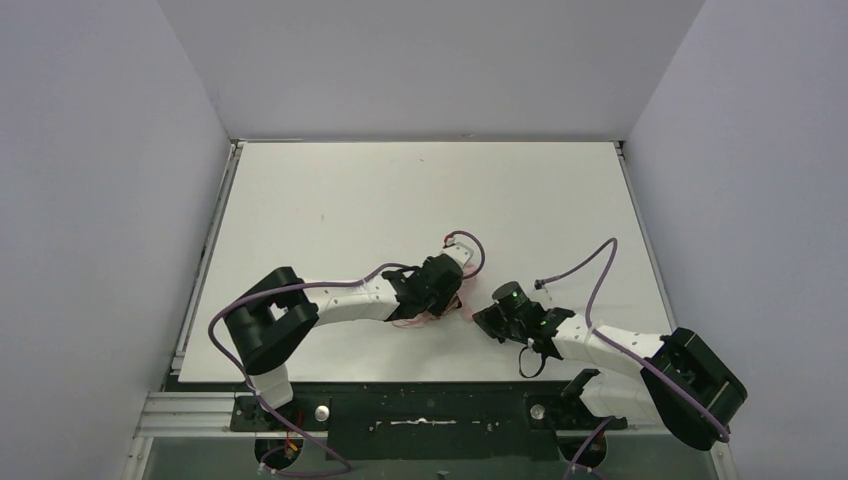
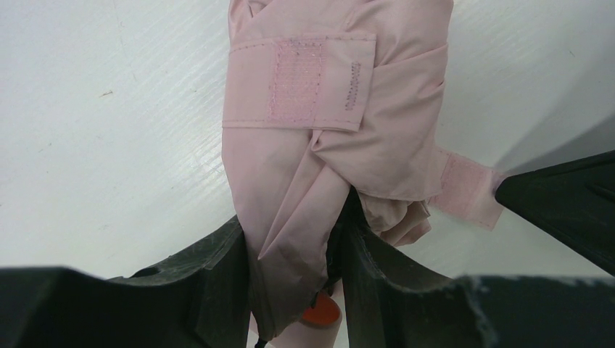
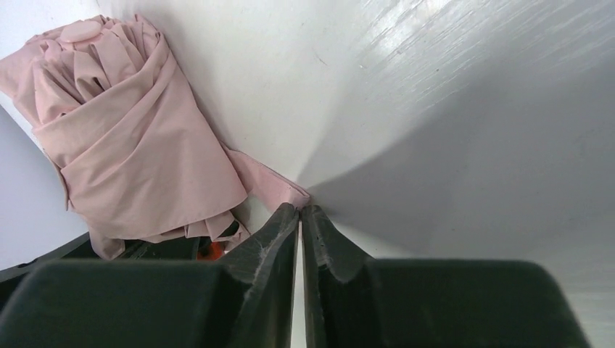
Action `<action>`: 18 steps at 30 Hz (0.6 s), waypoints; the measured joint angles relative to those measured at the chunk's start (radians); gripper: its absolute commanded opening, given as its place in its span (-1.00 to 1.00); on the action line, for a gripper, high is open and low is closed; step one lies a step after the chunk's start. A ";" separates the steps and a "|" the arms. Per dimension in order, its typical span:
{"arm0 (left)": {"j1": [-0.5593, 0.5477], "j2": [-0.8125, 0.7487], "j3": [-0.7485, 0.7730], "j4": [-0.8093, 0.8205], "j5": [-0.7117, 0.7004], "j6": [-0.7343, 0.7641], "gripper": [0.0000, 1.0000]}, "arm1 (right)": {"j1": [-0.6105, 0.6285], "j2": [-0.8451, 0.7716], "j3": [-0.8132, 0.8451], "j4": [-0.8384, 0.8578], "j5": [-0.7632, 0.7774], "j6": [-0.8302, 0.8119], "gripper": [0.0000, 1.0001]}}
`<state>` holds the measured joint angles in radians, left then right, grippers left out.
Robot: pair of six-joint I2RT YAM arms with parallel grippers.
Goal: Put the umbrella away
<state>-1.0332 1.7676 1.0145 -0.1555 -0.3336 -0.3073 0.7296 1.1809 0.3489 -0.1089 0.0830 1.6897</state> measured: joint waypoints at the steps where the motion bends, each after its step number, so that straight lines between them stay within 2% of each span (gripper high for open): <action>1: -0.001 0.001 0.002 -0.002 -0.003 0.000 -1.00 | -0.003 0.000 0.000 0.000 0.002 -0.009 -0.98; 18: -0.007 0.008 0.007 -0.009 -0.020 0.000 -1.00 | -0.023 -0.069 0.064 -0.004 0.055 -0.210 -1.00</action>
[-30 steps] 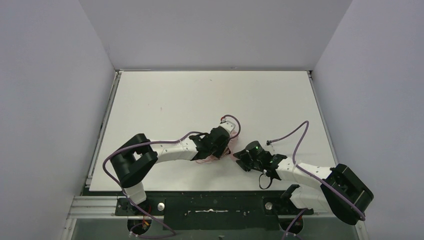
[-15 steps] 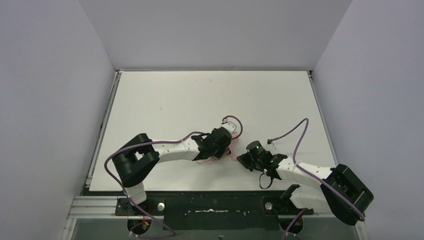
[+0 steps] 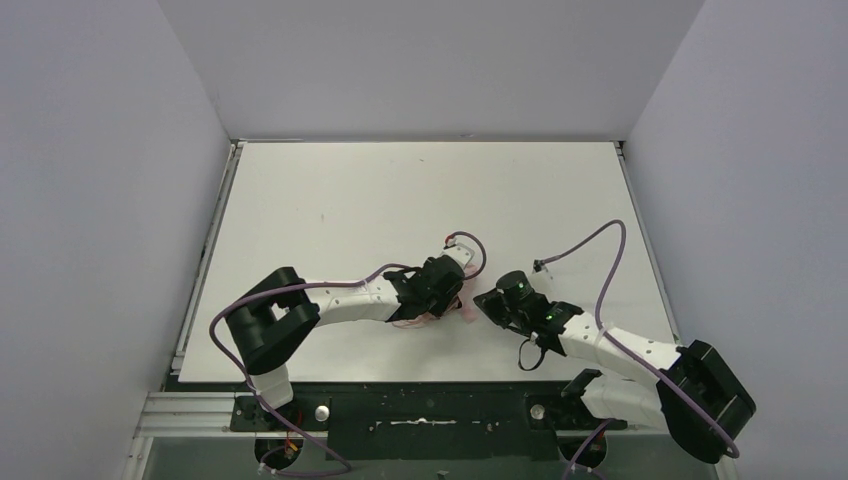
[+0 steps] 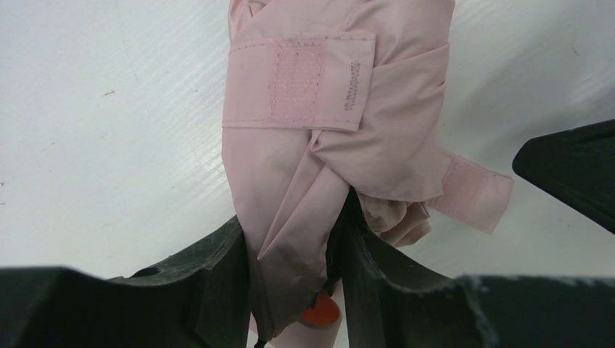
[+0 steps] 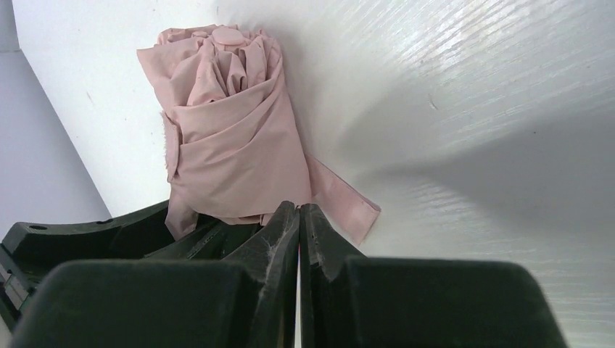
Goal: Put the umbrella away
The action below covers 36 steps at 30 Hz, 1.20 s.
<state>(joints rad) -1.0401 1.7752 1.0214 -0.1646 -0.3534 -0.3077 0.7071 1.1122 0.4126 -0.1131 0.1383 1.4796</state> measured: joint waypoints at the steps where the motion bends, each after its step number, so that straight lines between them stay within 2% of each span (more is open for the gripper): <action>1: 0.000 0.000 0.000 0.000 0.000 0.000 -1.00 | 0.000 -0.003 0.000 0.000 0.001 -0.009 -1.00; 22: -0.006 0.009 0.010 -0.011 -0.008 0.007 -1.00 | -0.003 -0.195 -0.004 -0.008 0.063 -0.166 -1.00; 23: -0.006 0.009 0.010 -0.011 -0.008 0.010 -1.00 | -0.006 -0.197 -0.004 -0.016 0.065 -0.174 -0.93; 27: -0.006 0.003 0.004 -0.007 0.000 0.040 -1.00 | -0.028 -0.219 -0.004 -0.053 0.084 -0.246 -0.36; 33: -0.003 0.002 0.029 -0.050 0.061 0.189 -1.00 | -0.093 -0.235 0.049 -0.134 0.123 -0.433 0.07; 36: 0.004 0.007 0.057 -0.101 0.102 0.268 -1.00 | -0.160 -0.206 0.144 -0.184 0.116 -0.567 0.18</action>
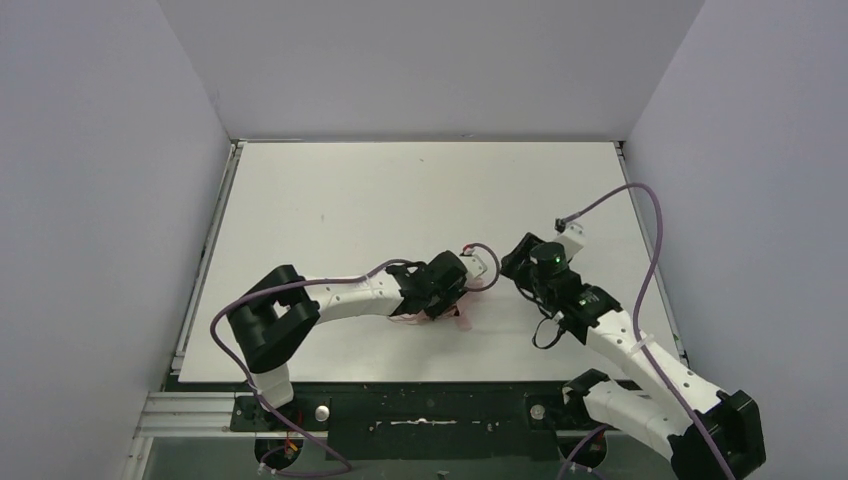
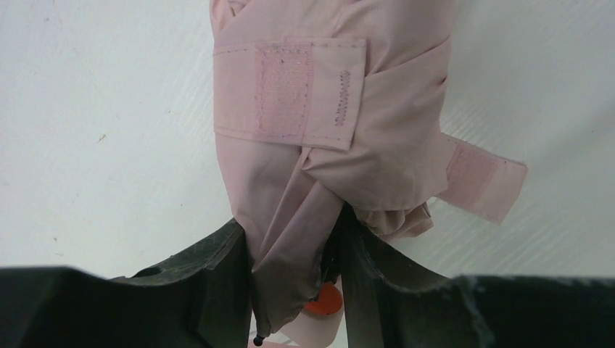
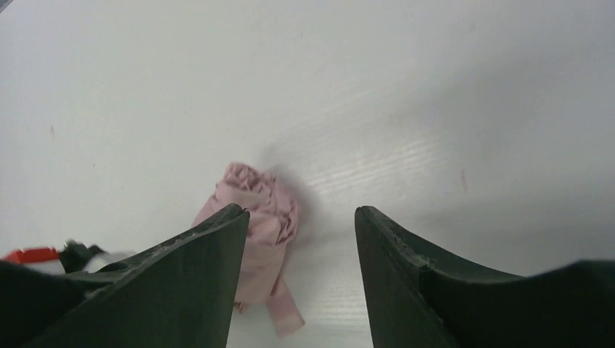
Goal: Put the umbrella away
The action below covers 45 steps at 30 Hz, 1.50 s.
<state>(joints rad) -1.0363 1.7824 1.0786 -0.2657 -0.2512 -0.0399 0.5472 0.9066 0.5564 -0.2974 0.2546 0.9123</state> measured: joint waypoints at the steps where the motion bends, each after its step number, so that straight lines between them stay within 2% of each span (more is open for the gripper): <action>1: 0.006 0.002 0.007 -0.012 0.013 0.026 -1.00 | -0.030 0.018 0.039 -0.013 -0.010 -0.048 0.20; 6: 0.044 0.002 0.019 -0.040 0.096 0.135 -1.00 | -0.200 0.129 0.167 -0.033 -0.138 -0.284 0.26; 12: 0.135 -0.035 -0.015 -0.027 0.250 0.270 -1.00 | -0.339 0.225 0.179 0.013 -0.318 -0.467 0.31; 15: 0.181 -0.068 -0.061 -0.006 0.331 0.351 -1.00 | -0.351 0.264 0.179 0.097 -0.426 -0.548 0.40; 24: 0.207 -0.101 -0.130 0.074 0.441 0.507 -1.00 | -0.352 0.377 0.195 0.274 -0.639 -0.667 0.37; 27: 0.208 -0.113 -0.157 0.109 0.455 0.528 -1.00 | -0.357 0.385 0.161 0.434 -0.718 -0.693 0.29; 31: 0.211 -0.122 -0.186 0.159 0.474 0.542 -1.00 | -0.357 0.431 0.114 0.651 -0.866 -0.751 0.29; 35: 0.216 -0.124 -0.203 0.194 0.492 0.547 -1.00 | -0.358 0.527 0.181 0.617 -1.033 -0.820 0.22; 37: 0.219 -0.124 -0.210 0.210 0.499 0.551 -1.00 | -0.357 0.565 0.227 0.600 -1.112 -0.824 0.28; 43: 0.227 -0.134 -0.239 0.255 0.510 0.561 -1.00 | -0.355 0.564 0.231 0.596 -1.207 -0.822 0.29; 45: 0.231 -0.136 -0.248 0.272 0.516 0.562 -1.00 | -0.344 0.564 0.246 0.534 -1.206 -0.855 0.30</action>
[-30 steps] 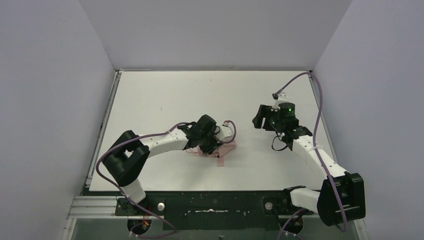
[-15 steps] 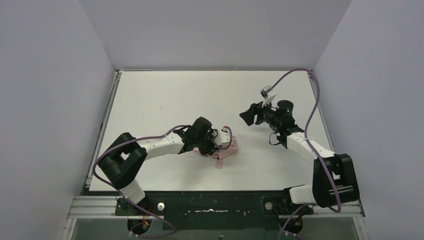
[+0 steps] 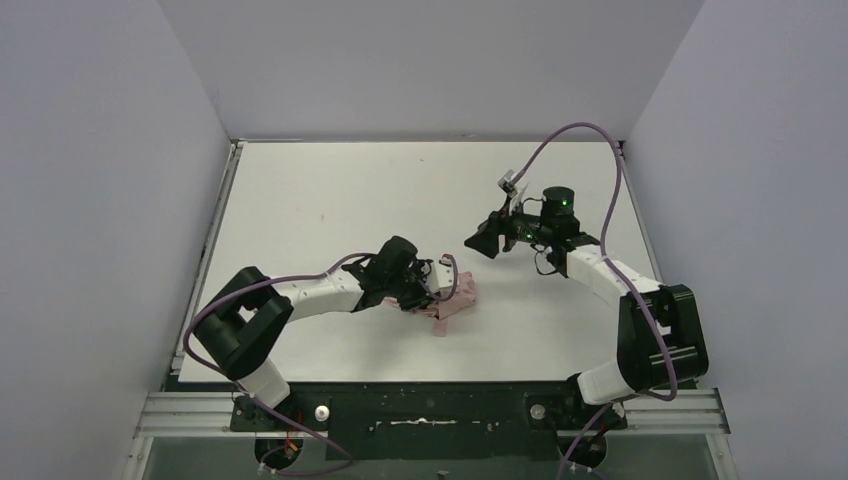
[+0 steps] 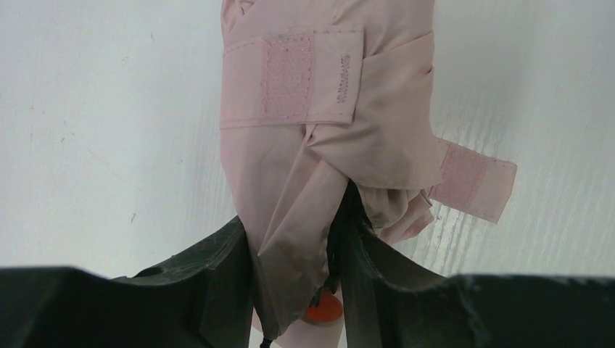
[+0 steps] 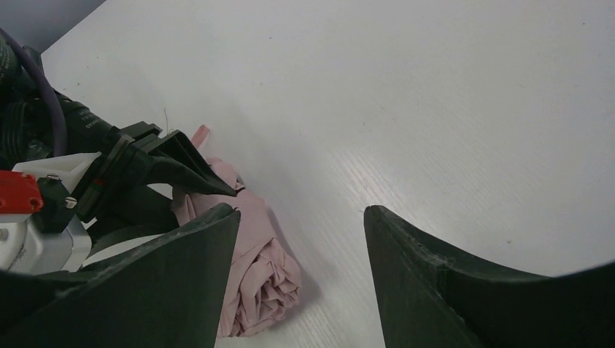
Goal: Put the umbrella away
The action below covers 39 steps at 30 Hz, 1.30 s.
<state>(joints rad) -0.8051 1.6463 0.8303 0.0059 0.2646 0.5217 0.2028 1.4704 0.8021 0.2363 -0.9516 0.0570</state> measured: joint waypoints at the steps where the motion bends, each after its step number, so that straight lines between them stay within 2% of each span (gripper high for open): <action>1: 0.002 -0.002 -0.005 0.008 0.005 0.000 -1.00 | 0.005 0.000 0.013 -0.041 0.000 -0.026 0.31; 5: 0.007 -0.007 -0.019 0.029 0.016 0.006 -1.00 | 0.061 0.003 0.088 -0.225 0.005 -0.175 0.36; 12: 0.009 -0.011 -0.034 0.051 0.026 0.026 -1.00 | 0.207 0.096 0.259 -0.661 -0.007 -0.590 0.42; 19: 0.010 -0.029 -0.070 0.093 0.039 0.060 -1.00 | 0.211 0.216 0.308 -0.874 -0.017 -0.790 0.46; 26: 0.011 -0.034 -0.080 0.103 0.047 0.074 -1.00 | 0.237 0.249 0.322 -0.919 -0.010 -0.854 0.47; 39: 0.011 -0.040 -0.090 0.110 0.051 0.093 -1.00 | 0.260 0.304 0.348 -0.867 0.003 -0.832 0.49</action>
<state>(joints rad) -0.7937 1.6066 0.7403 0.1162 0.3153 0.6147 0.4625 1.7748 1.1496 -0.6304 -0.9489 -0.7746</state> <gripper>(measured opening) 0.358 0.750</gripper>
